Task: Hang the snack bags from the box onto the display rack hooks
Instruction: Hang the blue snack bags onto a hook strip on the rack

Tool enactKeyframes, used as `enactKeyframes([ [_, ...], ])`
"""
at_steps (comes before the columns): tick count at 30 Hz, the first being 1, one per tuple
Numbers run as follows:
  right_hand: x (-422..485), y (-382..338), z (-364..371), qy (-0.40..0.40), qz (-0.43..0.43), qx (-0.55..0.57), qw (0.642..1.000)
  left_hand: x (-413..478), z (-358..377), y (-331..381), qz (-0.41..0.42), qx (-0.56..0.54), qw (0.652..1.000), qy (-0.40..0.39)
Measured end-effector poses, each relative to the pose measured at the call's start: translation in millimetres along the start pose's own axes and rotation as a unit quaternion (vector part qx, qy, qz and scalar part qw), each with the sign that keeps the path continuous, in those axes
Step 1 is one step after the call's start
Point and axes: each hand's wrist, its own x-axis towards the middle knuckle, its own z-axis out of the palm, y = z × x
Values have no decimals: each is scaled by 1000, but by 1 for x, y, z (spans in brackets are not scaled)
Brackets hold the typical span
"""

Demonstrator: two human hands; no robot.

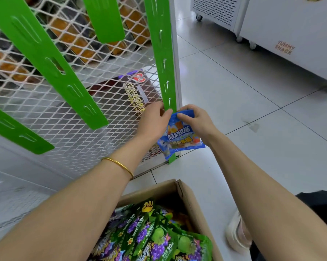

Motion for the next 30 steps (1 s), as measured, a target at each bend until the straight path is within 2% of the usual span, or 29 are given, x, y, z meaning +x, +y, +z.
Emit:
enactKeyframes([
  [5, 0, 3, 7, 11, -25, 5, 1000, 7, -5, 4, -50, 5, 998, -35],
  [14, 8, 3, 24, 85, -115, -144, 979, 9, -8, 4, -88, -24, 992, -92],
  [23, 3, 27, 31, 68, -56, -142, 986, 5, -11, -5, -88, -60, 988, -109],
  [30, 6, 42, 33, 64, -7, -134, 989, 1, -7, -12, -73, -61, 992, -85],
])
